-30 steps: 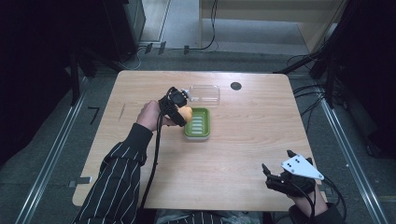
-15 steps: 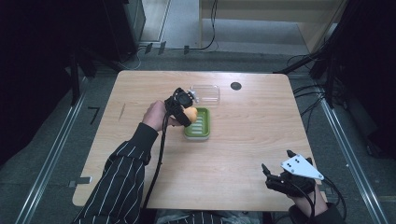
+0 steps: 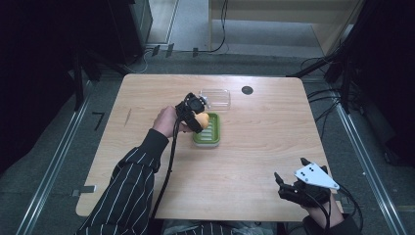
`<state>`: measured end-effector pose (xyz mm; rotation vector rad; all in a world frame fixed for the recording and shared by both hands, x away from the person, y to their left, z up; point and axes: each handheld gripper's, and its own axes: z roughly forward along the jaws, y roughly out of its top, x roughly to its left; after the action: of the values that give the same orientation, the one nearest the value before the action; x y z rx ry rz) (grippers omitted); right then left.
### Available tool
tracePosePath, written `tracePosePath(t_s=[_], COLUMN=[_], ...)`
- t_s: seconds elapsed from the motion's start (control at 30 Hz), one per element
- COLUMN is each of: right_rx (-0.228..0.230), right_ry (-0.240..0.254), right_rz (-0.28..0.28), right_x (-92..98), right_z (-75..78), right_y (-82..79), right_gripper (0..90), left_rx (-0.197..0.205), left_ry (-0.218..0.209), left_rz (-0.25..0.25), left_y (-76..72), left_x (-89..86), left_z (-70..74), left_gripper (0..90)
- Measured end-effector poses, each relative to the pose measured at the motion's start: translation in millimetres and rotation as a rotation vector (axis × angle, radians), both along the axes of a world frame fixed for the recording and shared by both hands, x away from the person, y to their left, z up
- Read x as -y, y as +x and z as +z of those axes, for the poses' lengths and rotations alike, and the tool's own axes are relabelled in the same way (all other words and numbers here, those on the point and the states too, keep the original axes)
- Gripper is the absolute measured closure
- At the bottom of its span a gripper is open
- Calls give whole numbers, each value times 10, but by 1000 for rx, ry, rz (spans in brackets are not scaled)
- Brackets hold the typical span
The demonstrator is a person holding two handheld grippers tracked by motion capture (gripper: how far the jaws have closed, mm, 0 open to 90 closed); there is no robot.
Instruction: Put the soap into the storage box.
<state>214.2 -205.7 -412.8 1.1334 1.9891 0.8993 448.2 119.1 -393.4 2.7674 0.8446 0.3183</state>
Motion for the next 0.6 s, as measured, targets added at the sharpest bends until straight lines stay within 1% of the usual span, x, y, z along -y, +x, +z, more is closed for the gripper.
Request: tracePosePath(t_s=[0.03,0.1,0.17,0.23,0.3,0.4,0.6], right_rx=[0,2,2,1,1,0,1], right_ry=[1,0,0,-1,1,3,2], right_rz=[-1,-2,-2,-2,-4,-5,-4], right_x=[2,8,8,9,12,19,18], right_z=[0,1,1,1,0,0,-1], right_y=[-1,-2,-5,-7,-10,-12,-14], right_gripper=[137,137,137,137,137,137,137], left_rx=[-6,1,0,6,2,11,6], left_ry=[1,6,0,11,8,13,40], left_rz=[0,-20,-23,-32,-35,-45,-53], left_y=[4,7,11,17,23,29,48], left_x=[11,35,58,81,100,137,199], left_z=[-3,-15,-32,-52,-72,-116,-219], left_gripper=[397,397,397,397,397,397,397])
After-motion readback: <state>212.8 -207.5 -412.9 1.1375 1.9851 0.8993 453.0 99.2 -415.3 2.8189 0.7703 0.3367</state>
